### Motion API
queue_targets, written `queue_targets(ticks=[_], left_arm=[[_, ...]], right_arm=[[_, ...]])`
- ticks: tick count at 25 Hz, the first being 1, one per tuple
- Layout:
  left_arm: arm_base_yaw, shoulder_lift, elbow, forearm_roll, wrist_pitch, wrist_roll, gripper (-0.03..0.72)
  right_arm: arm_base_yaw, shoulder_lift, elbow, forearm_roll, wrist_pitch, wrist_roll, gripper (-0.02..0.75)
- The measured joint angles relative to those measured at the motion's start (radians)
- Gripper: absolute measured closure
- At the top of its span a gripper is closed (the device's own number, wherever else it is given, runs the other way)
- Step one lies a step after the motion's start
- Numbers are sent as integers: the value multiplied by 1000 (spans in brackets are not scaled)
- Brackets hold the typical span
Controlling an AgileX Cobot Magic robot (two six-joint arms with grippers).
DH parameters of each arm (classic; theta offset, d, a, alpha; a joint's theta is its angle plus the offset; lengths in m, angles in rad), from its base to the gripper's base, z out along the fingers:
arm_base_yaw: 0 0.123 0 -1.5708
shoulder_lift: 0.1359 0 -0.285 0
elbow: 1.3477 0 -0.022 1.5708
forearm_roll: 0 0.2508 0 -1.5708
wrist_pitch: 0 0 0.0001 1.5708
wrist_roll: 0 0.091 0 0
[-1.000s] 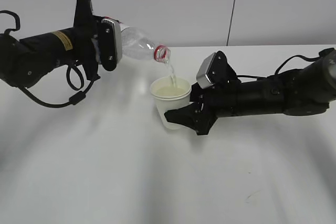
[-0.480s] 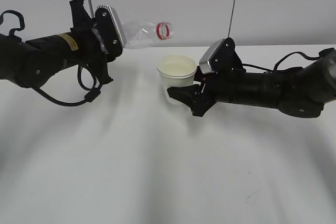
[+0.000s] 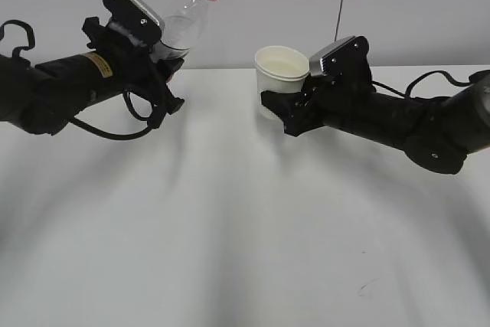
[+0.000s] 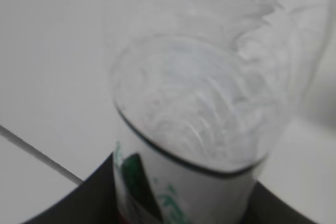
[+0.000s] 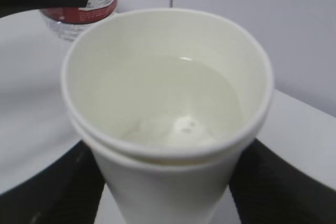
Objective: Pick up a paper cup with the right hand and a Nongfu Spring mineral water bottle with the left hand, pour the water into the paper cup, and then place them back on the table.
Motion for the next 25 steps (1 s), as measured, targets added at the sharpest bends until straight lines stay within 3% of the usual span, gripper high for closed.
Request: queue_targets(ticks=[17, 25], left_arm=[[0, 55, 161, -8, -259, -355, 388], [0, 96, 226, -5, -410, -433, 388]], right_arm=[[-81, 0, 118, 144, -93, -91, 228], [-81, 22, 143, 206, -110, -133, 228]])
